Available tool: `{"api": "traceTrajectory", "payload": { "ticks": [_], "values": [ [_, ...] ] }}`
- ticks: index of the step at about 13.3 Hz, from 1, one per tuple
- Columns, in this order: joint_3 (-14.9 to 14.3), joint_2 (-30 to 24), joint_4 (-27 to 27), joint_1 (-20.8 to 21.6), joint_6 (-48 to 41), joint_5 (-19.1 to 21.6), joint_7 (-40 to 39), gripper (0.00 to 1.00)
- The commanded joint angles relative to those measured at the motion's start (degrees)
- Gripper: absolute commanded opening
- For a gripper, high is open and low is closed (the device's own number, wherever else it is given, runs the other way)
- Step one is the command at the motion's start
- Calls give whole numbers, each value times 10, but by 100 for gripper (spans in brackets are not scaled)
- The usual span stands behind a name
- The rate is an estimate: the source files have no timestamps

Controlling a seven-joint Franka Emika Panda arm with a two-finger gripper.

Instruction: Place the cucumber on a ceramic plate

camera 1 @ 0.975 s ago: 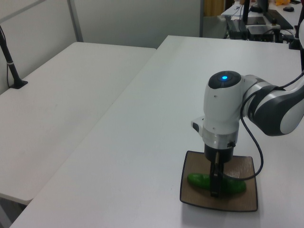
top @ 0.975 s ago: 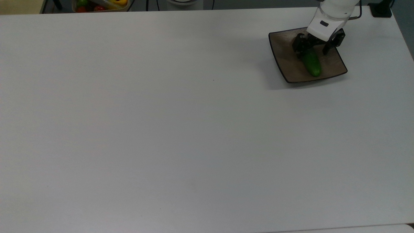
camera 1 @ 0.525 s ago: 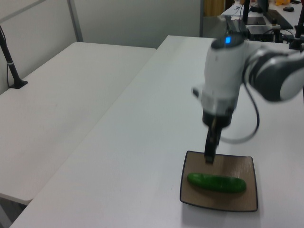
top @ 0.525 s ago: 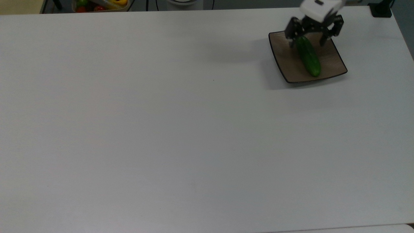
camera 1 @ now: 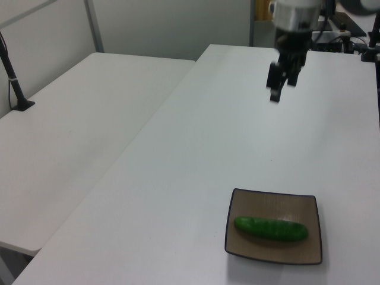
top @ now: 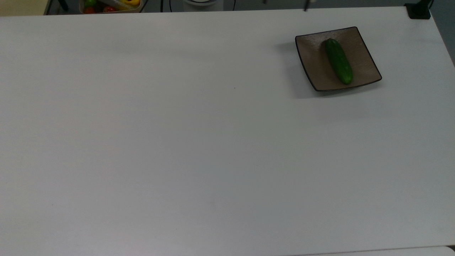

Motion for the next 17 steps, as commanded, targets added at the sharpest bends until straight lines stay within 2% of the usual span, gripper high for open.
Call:
{"api": "traceTrajectory", "payload": {
  "ticks": [1,3,4,10,13,17],
  "values": [
    [-89,-31,9,-23,-57,40,-113,100],
    [-125,-30,11,-26,-62,39,-179,100],
    [-132,-29,11,-33,-59,38,-203,100],
    [-136,-13,11,-82,-27,34,-399,100],
    [-157,-10,11,-87,-8,40,-441,100],
    [-159,-11,11,-87,2,41,-438,100]
  ]
}}
